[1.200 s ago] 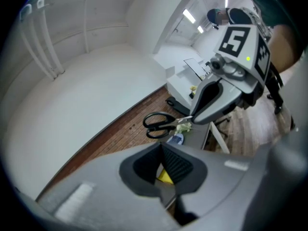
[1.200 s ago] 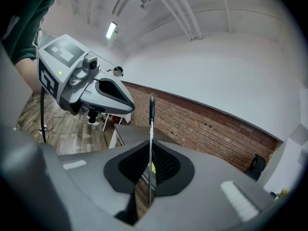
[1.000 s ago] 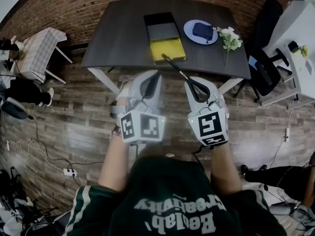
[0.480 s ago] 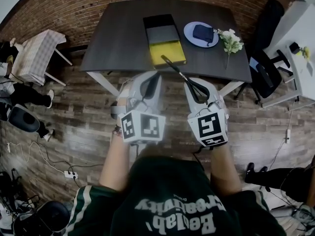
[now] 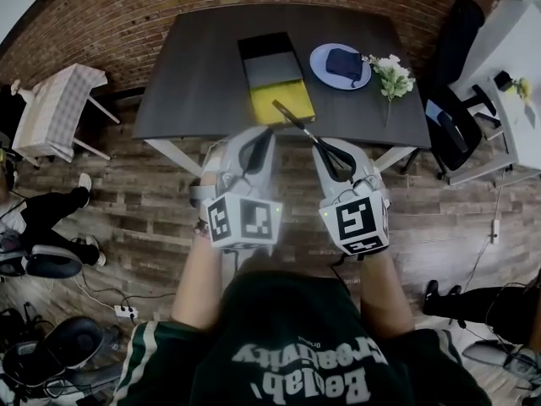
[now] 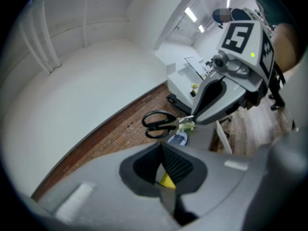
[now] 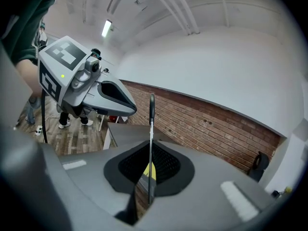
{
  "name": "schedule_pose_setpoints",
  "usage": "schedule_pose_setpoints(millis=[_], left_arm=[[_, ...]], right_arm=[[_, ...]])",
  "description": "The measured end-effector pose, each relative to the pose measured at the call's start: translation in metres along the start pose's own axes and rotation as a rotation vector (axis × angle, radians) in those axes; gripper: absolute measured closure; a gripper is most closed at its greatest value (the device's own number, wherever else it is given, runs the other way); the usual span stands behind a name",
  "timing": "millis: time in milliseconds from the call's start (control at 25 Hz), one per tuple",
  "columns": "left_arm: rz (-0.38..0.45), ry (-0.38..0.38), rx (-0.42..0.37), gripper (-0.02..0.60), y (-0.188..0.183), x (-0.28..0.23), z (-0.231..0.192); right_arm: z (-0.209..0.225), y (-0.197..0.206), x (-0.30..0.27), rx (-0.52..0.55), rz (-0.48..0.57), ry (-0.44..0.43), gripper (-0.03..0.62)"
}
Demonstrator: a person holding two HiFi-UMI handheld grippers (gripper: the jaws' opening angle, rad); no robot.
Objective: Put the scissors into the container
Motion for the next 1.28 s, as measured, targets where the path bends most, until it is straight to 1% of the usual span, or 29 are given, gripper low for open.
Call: schedule_pose_setpoints(millis=[240,920,1280], left_arm=[[-0.002,0.019,0.006,0.578,0.01,-0.019,-0.014],[0.036,0.056,0.001,0.578,0.023,-0.073,-0.066],[0.052,0.076,-0.004,0.578,0.036,-0.097,-0.083]], right_arm=[[0.012,-0.002,-0.021,-0.011,-0.014,0.006,0.574],[0.043,-0.017,-0.079,-0.034,-0.04,0.048,0.573],[0.054,-0.019,-0.107,-0.036,-0.053,0.069,0.574]])
Point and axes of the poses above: the fingertips, and each gripper's own axes: x backward along the fingers, z to its right, y out of its underside, the point moved 3 cm from there along x, backward along the fingers
